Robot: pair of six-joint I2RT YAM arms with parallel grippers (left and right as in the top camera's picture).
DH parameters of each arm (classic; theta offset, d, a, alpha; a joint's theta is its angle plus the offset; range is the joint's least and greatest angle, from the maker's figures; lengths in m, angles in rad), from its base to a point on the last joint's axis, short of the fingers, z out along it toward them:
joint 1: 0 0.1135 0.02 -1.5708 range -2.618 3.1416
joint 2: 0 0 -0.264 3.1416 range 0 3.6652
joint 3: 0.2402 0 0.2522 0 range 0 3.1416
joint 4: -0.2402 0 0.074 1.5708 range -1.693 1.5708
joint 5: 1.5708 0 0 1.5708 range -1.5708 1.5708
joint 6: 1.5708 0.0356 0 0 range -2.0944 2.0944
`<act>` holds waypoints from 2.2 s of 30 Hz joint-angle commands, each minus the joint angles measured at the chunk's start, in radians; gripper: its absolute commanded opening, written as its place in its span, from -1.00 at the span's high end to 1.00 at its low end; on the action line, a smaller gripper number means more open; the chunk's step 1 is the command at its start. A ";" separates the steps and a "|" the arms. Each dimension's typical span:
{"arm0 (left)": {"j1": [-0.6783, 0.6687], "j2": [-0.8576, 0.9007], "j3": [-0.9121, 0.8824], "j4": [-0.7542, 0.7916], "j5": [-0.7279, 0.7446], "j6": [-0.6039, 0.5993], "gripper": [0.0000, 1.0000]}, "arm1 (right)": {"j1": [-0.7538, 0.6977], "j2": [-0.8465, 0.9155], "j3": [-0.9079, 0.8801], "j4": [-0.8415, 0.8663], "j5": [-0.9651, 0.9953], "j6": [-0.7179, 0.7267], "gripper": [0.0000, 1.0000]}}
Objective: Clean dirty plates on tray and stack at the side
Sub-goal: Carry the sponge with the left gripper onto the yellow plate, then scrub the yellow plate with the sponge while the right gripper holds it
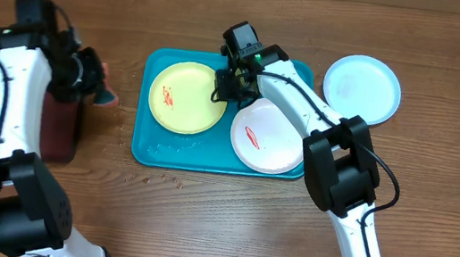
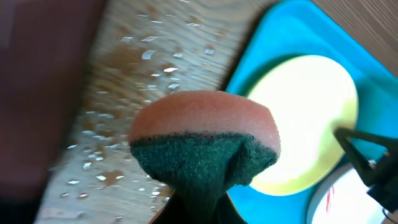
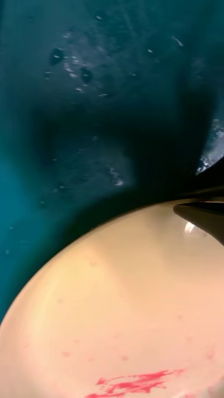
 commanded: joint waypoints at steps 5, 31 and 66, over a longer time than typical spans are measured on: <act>-0.143 0.024 -0.006 0.081 0.026 -0.049 0.92 | 0.006 0.039 -0.020 -0.072 -0.024 0.114 0.92; -0.438 0.412 -0.006 0.343 -0.058 -0.251 0.91 | 0.011 0.039 -0.020 -0.071 -0.022 0.115 0.93; -0.351 0.416 0.108 0.179 -0.092 -0.196 0.92 | 0.011 0.039 -0.020 -0.075 -0.003 0.111 0.92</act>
